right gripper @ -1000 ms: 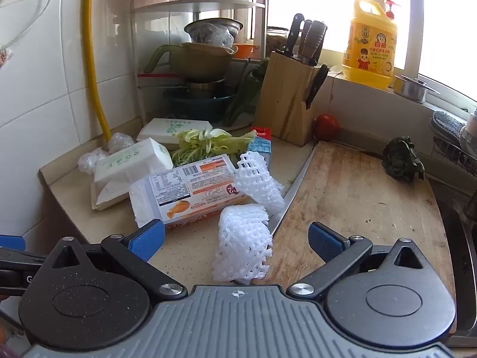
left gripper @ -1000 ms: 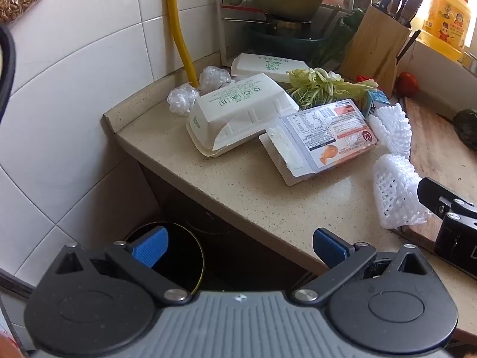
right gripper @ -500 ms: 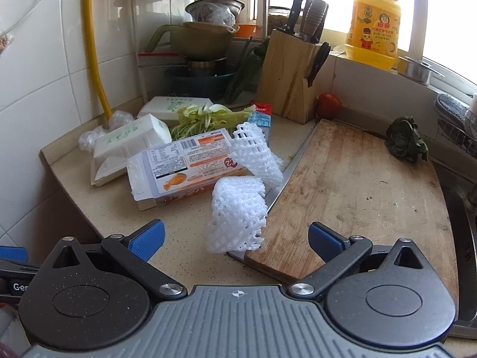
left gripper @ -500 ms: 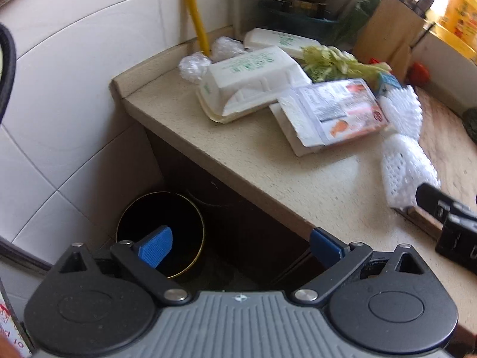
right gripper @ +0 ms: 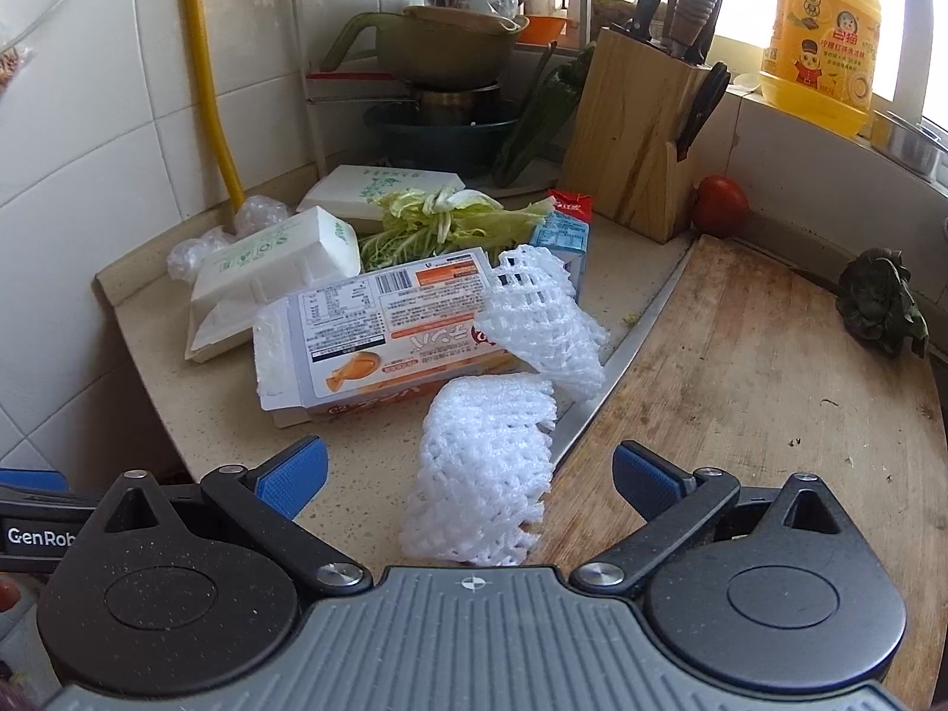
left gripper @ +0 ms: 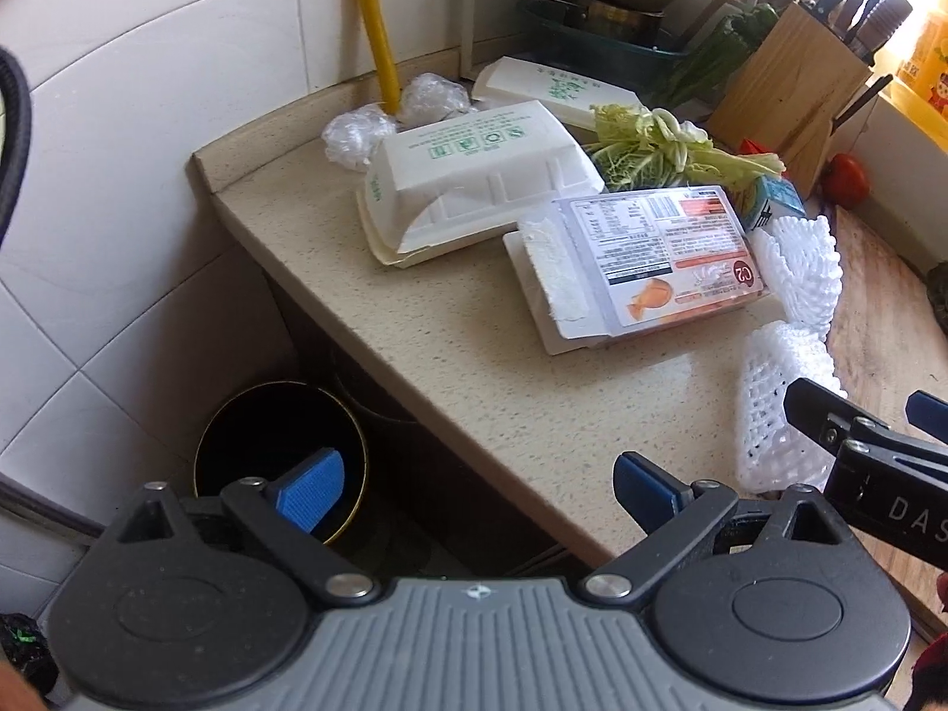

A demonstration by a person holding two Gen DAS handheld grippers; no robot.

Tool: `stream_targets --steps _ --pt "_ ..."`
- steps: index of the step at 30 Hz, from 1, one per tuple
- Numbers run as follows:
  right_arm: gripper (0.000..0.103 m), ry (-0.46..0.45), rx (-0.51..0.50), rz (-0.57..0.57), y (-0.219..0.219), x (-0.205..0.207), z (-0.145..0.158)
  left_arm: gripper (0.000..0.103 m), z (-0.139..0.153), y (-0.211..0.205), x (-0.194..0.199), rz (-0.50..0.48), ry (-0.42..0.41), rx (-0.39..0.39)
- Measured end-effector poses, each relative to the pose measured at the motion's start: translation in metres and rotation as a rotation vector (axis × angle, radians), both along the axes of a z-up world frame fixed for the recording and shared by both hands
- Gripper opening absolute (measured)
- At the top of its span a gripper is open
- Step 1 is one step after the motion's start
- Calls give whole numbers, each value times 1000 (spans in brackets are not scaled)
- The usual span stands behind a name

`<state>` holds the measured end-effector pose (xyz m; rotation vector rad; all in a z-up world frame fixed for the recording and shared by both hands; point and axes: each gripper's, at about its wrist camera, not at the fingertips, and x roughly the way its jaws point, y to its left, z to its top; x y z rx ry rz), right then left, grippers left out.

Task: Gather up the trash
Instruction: 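Move both tools toward the white foam fruit nets on the counter, then grasp one foam net with the left tool while the right tool grasps another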

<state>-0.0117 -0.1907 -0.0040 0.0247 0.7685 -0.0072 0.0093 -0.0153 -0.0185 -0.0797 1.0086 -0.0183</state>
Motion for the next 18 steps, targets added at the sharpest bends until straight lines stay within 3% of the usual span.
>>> stream_targets --steps 6,10,18 --pt "103 17 13 6 -24 19 -5 97 8 -15 17 -16 -81 50" --pt "103 23 18 20 -38 31 -8 97 3 -24 30 -55 -80 99" --pt "103 -2 21 111 -47 42 -3 97 10 -17 45 -82 -146 113"
